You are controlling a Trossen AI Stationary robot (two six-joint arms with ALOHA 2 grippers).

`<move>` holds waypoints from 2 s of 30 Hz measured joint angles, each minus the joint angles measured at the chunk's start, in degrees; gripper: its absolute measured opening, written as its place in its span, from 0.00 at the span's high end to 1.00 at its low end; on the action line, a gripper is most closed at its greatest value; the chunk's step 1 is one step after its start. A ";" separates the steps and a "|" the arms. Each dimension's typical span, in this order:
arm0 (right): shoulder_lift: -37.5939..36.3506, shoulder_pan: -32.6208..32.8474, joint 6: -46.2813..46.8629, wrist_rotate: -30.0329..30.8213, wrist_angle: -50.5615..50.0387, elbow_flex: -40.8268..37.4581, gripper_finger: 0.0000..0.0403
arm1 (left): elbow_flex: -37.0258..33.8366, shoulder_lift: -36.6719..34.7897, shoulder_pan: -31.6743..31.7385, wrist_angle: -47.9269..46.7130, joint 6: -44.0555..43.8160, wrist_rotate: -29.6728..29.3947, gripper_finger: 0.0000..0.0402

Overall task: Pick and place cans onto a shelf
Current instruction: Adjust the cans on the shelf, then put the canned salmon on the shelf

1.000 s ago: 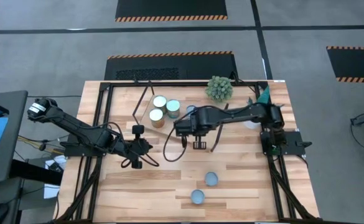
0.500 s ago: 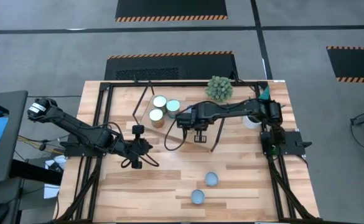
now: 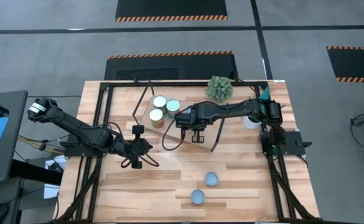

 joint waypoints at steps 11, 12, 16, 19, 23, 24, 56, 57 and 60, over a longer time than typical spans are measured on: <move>0.00 0.06 0.16 0.02 -0.01 0.02 0.95 | 0.00 0.00 0.00 0.00 -0.09 0.04 1.00; 0.00 0.25 0.20 0.02 -0.22 0.08 0.94 | 0.00 0.00 0.00 0.00 -0.09 0.04 1.00; 0.00 1.77 0.65 -1.49 -6.12 3.65 0.94 | 0.00 0.00 0.00 0.00 -0.14 0.07 1.00; -0.02 4.04 0.82 -5.77 -11.15 7.49 0.95 | 0.00 0.00 0.02 0.02 -0.28 0.07 1.00; -0.04 8.59 1.92 -13.67 -18.61 12.52 0.95 | 0.00 0.00 0.01 0.04 -0.28 0.07 1.00; -0.04 9.95 3.10 -15.62 -19.80 13.19 0.95 | 0.00 0.00 0.01 0.04 -0.23 0.06 1.00; -11.13 41.52 57.33 5.10 -19.05 -15.85 0.91 | 0.02 0.00 0.15 2.40 1.30 -0.35 1.00; -13.68 42.42 60.44 9.08 -20.97 -16.76 0.92 | 0.04 0.00 0.24 2.80 1.72 -0.33 1.00; -22.19 44.77 70.10 22.85 -21.97 -21.51 0.93 | 0.07 0.00 0.84 4.68 2.58 -0.33 1.00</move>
